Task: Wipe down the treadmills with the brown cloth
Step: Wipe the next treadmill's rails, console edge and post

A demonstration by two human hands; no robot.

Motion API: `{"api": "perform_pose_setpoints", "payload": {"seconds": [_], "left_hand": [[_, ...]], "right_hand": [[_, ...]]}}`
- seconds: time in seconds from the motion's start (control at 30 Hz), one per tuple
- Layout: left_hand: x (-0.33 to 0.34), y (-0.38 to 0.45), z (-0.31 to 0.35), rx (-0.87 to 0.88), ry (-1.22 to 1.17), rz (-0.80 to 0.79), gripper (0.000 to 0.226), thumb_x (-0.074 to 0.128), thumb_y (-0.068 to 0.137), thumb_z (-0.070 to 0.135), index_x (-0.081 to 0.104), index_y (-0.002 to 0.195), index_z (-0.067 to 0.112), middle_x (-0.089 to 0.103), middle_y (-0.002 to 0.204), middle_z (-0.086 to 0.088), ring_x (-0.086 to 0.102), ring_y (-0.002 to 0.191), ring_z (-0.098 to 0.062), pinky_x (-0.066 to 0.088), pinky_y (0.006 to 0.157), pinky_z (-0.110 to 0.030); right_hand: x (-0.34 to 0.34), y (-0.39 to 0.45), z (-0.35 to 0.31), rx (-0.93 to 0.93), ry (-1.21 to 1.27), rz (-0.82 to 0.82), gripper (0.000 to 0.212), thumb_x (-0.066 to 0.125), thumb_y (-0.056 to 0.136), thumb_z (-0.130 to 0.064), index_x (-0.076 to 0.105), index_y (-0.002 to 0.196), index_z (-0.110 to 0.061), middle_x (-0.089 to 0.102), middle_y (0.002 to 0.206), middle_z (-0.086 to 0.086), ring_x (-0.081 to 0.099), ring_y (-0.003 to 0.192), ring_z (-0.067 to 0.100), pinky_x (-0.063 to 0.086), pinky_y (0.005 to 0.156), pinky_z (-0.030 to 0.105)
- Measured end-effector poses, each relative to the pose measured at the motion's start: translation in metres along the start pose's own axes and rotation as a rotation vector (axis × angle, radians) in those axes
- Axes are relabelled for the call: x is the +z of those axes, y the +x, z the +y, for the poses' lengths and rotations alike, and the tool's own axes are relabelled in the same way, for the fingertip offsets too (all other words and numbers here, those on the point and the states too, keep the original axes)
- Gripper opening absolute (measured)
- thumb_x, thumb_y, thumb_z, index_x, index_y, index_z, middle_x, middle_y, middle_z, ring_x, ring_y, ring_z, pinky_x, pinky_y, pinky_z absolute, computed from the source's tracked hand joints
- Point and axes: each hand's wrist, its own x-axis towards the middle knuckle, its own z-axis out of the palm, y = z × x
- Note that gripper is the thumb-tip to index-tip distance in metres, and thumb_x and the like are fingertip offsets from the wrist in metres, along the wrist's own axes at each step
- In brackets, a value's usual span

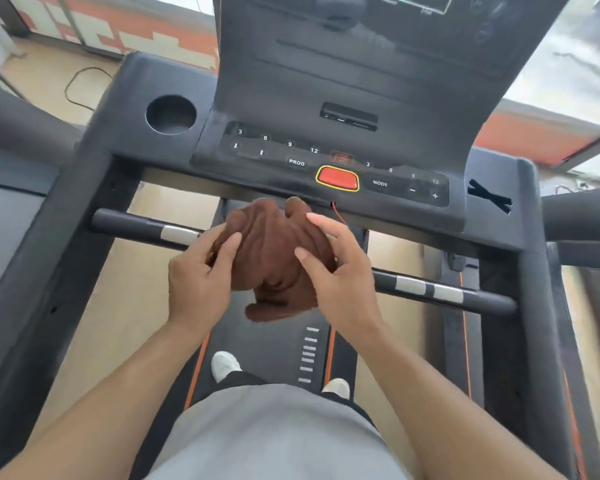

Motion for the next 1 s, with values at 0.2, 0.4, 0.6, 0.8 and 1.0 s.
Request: {"api": "perform_pose_setpoints", "payload": {"seconds": [0.2,0.4,0.6,0.8,1.0], "left_hand": [[0.073,-0.030,0.083,0.028,-0.169,-0.159,0.018,0.070,0.096,0.017,0.073,0.111,0.027,0.074,0.094,0.026,0.069,0.092,0.005,0.050,0.083,-0.011],[0.140,-0.023,0.071,0.041,0.279,-0.334,0.037,0.064,0.095,0.045,0.071,0.123,0.022,0.071,0.122,0.006,0.062,0.121,-0.011,0.040,0.114,-0.037],[0.142,-0.012,0.023,-0.038,0.905,-0.506,0.051,0.032,0.103,0.058,0.062,0.129,0.025,0.050,0.149,0.005,0.022,0.151,-0.021,-0.015,0.122,-0.052],[0.141,-0.008,0.028,-0.067,0.807,-0.509,0.040,0.028,0.111,0.030,0.057,0.137,0.033,0.053,0.146,0.010,0.021,0.150,-0.009,-0.018,0.120,-0.041],[0.143,-0.009,0.029,-0.044,0.827,-0.487,0.042,0.027,0.111,0.025,0.054,0.142,0.034,0.052,0.148,0.006,0.022,0.150,-0.010,-0.016,0.121,-0.043]], "right_hand": [[-0.126,-0.017,-0.029,0.006,-0.017,0.090,0.050,0.072,0.089,0.005,0.063,0.127,-0.026,0.076,0.109,-0.005,0.072,0.104,0.013,0.057,0.092,0.032],[-0.239,0.001,0.025,0.374,-1.095,-0.165,0.085,0.075,0.083,-0.055,0.035,0.155,-0.034,0.035,0.162,0.005,0.033,0.148,0.029,0.026,0.122,0.048],[-0.192,0.023,0.100,-0.058,-1.271,-0.623,0.103,0.078,0.072,-0.065,0.024,0.154,-0.033,0.050,0.146,-0.001,0.053,0.127,0.028,0.043,0.102,0.043],[-0.138,0.058,0.104,-0.311,-1.200,-0.551,0.064,0.057,0.079,-0.081,0.055,0.112,-0.026,0.073,0.100,-0.001,0.071,0.091,0.030,0.050,0.074,0.038],[-0.097,0.086,0.086,-0.113,-0.915,-0.821,0.074,0.069,0.076,-0.075,0.056,0.131,-0.027,0.070,0.119,0.002,0.065,0.111,0.030,0.041,0.078,0.033]]}}
